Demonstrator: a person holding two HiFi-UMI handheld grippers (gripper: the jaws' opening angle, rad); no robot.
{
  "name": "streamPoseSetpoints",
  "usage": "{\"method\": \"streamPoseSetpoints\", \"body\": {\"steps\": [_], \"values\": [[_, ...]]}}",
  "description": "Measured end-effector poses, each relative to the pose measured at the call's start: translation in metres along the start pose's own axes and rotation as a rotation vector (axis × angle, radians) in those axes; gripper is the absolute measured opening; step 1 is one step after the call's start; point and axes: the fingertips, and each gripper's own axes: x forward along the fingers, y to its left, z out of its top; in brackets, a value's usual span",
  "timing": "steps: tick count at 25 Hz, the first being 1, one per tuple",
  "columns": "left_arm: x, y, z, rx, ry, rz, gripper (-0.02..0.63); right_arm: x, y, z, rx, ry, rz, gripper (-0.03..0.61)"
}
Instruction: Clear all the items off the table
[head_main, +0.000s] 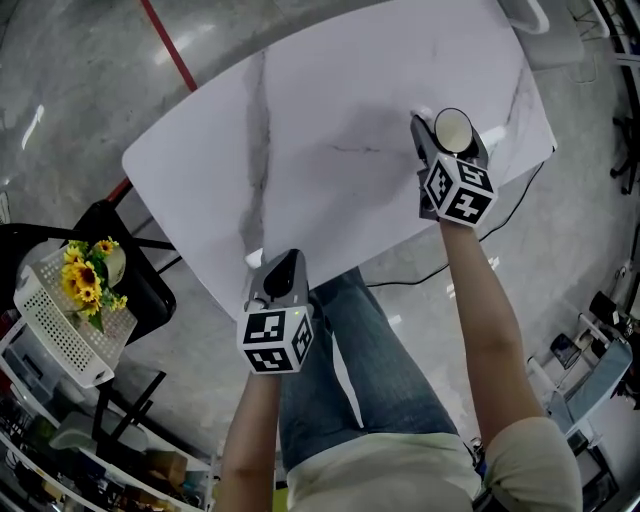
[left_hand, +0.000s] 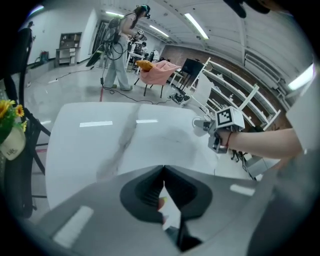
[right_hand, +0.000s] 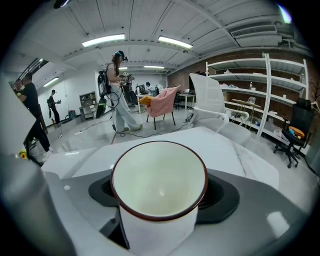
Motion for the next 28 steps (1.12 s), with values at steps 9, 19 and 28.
{"method": "streamPoseSetpoints", "body": {"steps": [9, 19, 28], "values": [[-0.031, 0.034, -0.014, -0.048, -0.050, 0.032, 0.009, -0.028, 0.066, 0.008, -0.056, -0.033, 0.093, 0.407], [-0.068, 0.068, -0.041, -0.128, -0.098, 0.085, 0.009, -0.050, 0.148, 0.003, -0.159, -0.032, 0.221, 0.407], [-0.106, 0.098, -0.068, -0.195, -0.150, 0.129, 0.009, -0.080, 0.231, -0.009, -0.242, -0.033, 0.353, 0.407]]}}
